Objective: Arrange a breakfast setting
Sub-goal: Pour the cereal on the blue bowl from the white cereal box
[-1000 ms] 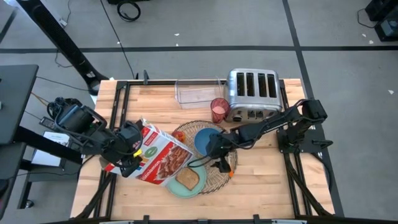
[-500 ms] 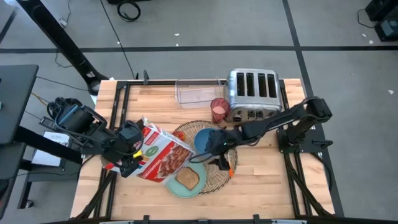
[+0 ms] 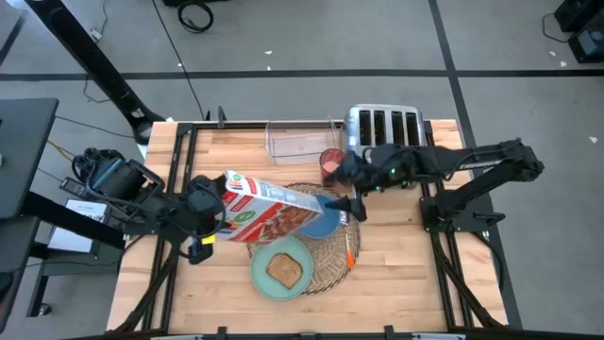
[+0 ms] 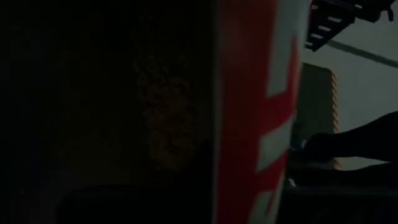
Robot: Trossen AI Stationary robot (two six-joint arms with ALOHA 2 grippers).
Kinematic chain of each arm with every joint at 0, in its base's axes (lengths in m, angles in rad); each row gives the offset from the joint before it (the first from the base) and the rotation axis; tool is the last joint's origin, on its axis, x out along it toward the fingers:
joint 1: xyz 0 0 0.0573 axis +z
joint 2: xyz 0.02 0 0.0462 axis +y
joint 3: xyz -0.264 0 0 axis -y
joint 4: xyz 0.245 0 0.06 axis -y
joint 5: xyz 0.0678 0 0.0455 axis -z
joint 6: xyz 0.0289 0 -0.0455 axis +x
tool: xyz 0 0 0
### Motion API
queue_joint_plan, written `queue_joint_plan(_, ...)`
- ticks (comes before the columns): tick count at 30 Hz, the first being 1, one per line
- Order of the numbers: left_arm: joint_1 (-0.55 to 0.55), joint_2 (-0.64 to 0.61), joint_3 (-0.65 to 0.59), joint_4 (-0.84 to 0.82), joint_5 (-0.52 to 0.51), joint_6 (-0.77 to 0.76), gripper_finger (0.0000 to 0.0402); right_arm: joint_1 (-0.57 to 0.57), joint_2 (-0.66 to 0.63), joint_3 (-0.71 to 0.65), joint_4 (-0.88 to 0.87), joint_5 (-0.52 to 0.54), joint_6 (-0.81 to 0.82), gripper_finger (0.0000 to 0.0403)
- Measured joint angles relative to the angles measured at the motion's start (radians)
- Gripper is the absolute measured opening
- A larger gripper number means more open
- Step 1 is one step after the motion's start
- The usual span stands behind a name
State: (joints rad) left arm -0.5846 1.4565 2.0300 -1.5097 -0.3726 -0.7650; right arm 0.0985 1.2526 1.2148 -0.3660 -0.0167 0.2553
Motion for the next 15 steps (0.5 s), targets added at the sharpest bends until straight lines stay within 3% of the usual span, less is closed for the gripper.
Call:
queue_joint_plan(6,0.053,0.002,0.0,0.051,-0.001,0.171,0.0004,-0.047,0.03,-0.001,0.014,-0.132,0.008,0.0397)
queue_joint_plan(15,0.073,0.002,0.0,0.044,0.002,0.212,0.0004,-0.028,0.069,-0.002,0.021,-0.249,0.01,0.039)
